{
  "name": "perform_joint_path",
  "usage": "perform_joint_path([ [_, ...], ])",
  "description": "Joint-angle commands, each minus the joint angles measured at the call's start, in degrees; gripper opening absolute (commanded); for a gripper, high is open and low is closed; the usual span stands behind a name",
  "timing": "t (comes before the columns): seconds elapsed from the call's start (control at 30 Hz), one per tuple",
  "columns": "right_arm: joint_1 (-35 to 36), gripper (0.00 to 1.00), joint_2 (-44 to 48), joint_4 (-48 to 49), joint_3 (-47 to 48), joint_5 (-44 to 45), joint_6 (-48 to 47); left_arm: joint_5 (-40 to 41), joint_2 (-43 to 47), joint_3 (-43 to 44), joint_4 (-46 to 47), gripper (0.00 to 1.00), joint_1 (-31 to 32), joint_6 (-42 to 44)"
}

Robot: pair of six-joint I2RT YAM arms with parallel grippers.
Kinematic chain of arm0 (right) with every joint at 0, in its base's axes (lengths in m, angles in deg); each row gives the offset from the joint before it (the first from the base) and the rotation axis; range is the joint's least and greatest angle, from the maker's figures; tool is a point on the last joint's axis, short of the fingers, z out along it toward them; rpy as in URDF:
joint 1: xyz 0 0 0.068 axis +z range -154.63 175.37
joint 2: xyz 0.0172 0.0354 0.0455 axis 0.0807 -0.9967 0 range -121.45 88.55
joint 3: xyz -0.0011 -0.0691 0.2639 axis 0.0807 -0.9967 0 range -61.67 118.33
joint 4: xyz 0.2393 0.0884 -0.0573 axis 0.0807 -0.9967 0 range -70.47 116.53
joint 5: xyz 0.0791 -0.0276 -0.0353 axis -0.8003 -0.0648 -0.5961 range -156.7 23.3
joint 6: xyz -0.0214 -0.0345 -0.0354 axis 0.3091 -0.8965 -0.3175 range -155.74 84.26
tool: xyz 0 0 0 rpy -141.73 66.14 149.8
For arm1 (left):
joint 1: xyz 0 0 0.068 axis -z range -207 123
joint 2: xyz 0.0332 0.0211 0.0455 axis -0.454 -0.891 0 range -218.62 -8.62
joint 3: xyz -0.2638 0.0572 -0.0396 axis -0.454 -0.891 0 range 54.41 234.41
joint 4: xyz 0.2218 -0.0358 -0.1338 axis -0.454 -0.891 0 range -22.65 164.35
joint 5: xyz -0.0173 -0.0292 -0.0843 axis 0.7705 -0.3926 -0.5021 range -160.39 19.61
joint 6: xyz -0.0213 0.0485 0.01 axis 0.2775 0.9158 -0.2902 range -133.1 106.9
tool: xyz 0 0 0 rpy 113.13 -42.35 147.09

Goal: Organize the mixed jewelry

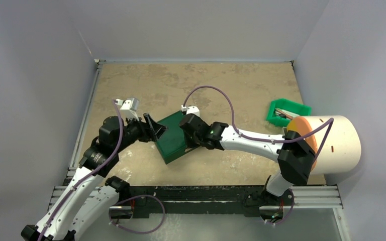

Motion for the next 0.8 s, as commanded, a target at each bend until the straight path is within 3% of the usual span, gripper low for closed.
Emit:
perform_joint_path([
  [0.0, -0.14, 0.00, -0.78, 0.39, -0.29, 0.29, 1.49, 1.18, 0.66, 2.53, -0.58, 0.68, 0.06, 2.59],
  [0.3, -0.05, 0.00, -1.73, 0.06, -5.45, 0.69, 3.84, 1.93, 0.65, 2.20, -0.90, 0.68, 0.06, 2.40],
  [0.47, -0.04, 0.00, 0.60, -2.34, -3.32, 0.22, 3.42, 5.14, 0.07, 2.17, -1.91, 0.68, 0.06, 1.95],
  [0.57, -0.17, 0.00, 2.72, -7.56, 0.11, 5.09, 3.50, 8.51, -0.95, 2.50, -3.19, 0.68, 0.06, 1.58],
  [0.67, -0.10, 0.12, 5.67, -9.93, 1.83, 9.30, 1.92, 10.97, -2.37, 3.11, -4.10, 0.68, 0.06, 1.50],
  [0.77, -0.15, 0.33, 9.76, -11.44, 1.90, 14.42, 0.54, 13.64, -3.09, 3.11, -4.12, 0.69, 0.06, 0.91],
])
